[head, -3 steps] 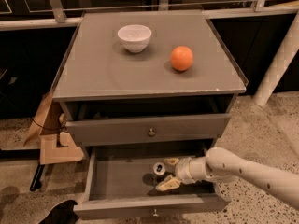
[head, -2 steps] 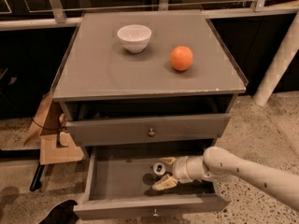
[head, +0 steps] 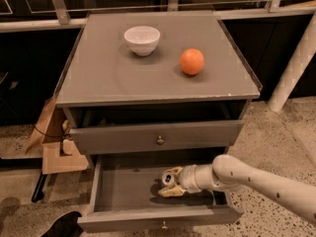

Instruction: Pick redbull can from middle drawer and place on counter

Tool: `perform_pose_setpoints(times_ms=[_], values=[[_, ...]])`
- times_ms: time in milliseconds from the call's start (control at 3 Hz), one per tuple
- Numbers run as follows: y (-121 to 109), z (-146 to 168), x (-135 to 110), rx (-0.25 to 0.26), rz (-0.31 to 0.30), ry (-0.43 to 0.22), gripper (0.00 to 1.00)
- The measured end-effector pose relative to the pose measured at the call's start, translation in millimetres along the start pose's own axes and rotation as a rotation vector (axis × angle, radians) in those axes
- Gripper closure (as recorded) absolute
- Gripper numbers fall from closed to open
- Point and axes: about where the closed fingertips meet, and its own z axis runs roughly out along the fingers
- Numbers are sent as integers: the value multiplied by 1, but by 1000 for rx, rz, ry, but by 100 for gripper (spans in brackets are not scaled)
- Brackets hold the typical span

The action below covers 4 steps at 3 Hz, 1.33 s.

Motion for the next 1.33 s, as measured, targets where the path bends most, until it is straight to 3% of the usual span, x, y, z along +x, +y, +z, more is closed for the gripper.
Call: perform_pose_setpoints(times_ms=[667,1000,1333], values=[[0,0,0,0,0,0,92],[6,-10,-12,-8,11,-28,100],[15,-35,-50,-18,-2,-64,100]])
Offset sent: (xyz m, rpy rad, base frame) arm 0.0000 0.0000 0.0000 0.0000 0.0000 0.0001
